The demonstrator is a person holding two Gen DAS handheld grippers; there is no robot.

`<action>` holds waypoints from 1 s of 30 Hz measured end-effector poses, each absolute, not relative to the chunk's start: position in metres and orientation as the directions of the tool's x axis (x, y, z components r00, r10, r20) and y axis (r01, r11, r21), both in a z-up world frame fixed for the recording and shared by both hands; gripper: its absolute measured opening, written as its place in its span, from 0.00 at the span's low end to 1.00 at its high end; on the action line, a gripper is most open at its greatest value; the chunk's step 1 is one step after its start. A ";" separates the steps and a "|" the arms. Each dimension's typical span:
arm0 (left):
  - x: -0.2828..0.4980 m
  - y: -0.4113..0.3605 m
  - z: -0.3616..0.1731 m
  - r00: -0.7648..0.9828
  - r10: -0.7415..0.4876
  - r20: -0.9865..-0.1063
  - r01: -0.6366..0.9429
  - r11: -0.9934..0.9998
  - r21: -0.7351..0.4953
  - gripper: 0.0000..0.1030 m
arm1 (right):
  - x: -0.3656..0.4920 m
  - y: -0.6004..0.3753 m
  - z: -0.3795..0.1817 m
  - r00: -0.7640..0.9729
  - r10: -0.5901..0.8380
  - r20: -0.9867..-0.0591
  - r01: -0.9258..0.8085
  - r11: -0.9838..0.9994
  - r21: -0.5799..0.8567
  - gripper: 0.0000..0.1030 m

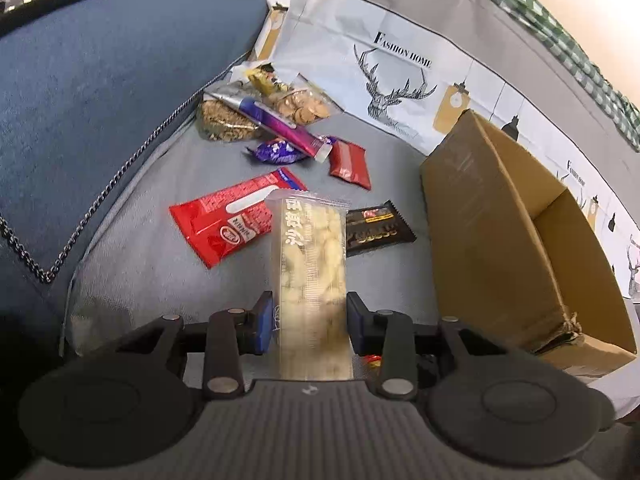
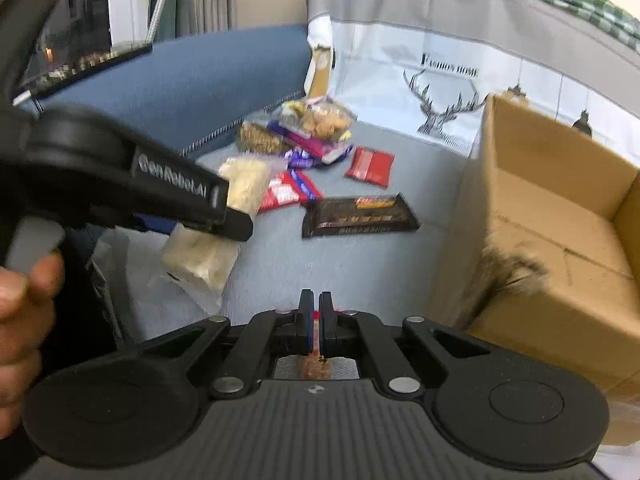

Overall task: Organize snacks
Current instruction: 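Lift the white snack pack with the left tool while the right tool lifts the red candy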

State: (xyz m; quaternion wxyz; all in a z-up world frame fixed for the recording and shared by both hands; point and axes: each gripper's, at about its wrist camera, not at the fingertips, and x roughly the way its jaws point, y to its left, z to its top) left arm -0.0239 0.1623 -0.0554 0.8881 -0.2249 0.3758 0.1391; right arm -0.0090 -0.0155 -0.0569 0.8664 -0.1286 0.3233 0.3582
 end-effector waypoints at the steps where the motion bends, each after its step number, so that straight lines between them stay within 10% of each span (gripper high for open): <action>1: -0.023 0.163 -0.057 0.676 0.075 -0.733 -0.417 0.859 -0.297 0.40 | -0.009 -0.012 -0.061 0.532 0.535 -0.656 -0.707 0.708 0.004 0.01; 7: -0.017 0.167 -0.065 0.655 0.062 -0.753 -0.443 0.839 -0.316 0.40 | 0.000 -0.003 -0.082 0.524 0.495 -0.693 -0.685 0.728 0.002 0.04; 11: -0.015 0.170 -0.067 0.647 0.054 -0.761 -0.448 0.834 -0.322 0.40 | -0.006 -0.003 -0.084 0.515 0.490 -0.703 -0.694 0.720 -0.006 0.35; 30: -0.015 0.167 -0.064 0.650 0.053 -0.758 -0.435 0.844 -0.314 0.40 | -0.009 -0.012 -0.071 0.546 0.497 -0.675 -0.675 0.738 -0.002 0.17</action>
